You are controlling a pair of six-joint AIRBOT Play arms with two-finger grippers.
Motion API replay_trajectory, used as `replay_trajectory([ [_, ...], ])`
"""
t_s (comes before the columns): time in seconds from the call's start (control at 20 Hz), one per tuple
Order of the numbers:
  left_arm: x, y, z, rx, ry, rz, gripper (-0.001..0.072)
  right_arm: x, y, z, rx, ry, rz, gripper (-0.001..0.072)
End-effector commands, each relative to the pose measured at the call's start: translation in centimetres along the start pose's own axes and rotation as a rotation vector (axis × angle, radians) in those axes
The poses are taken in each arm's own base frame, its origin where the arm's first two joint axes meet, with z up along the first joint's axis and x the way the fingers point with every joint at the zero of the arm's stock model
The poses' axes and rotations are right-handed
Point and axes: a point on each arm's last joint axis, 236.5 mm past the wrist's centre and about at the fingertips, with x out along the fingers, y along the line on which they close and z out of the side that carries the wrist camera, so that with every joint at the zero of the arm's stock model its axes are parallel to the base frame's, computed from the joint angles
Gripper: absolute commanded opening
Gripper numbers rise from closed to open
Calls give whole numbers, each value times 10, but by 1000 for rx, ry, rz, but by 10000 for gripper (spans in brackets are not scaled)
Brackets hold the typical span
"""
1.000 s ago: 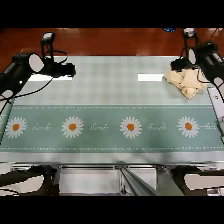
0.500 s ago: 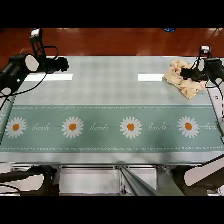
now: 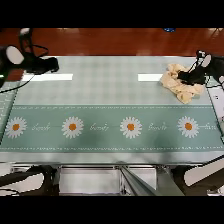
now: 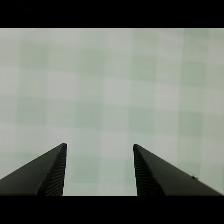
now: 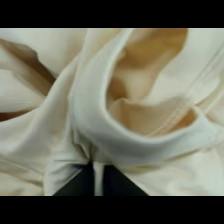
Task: Fold the shirts.
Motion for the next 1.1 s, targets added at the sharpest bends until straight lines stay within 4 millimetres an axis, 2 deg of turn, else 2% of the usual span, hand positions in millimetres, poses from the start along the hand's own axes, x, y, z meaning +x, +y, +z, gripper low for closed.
replay_trajectory([
  [0.0, -66, 27, 6, -26, -32, 36, 507, -97, 37, 56, -29, -233, 141, 26],
  [0.1, -107, 29, 2, -31, -71, 42, 507, -176, 56, 82, -42, -406, 212, 26],
  [0.15, -121, 27, -4, -23, -85, 39, 507, -219, 69, 91, -60, -489, 254, 26],
  [0.25, -141, 17, -28, -23, -103, 6, 507, -302, 92, 96, -106, -641, 334, 26],
  [0.4, -156, -1, -79, -54, -107, -78, 507, -418, 122, 84, -205, -853, 419, 26],
  [0.55, -160, -14, -124, -89, -103, -152, 507, -509, 153, 59, -301, -1017, 490, 25],
  [0.65, -159, -19, -148, -105, -96, -185, 507, -553, 173, 40, -342, -1101, 556, 26],
  [0.75, -159, -21, -161, -109, -94, -196, 507, -580, 188, 22, -382, -1156, 605, 26],
  [0.95, -163, -21, -163, -104, -101, -197, 507, -605, 218, -13, -451, -1166, 713, 26],
  [1.05, -162, -21, -162, -106, -104, -197, 507, -612, 239, -34, -495, -1137, 789, 26],
])
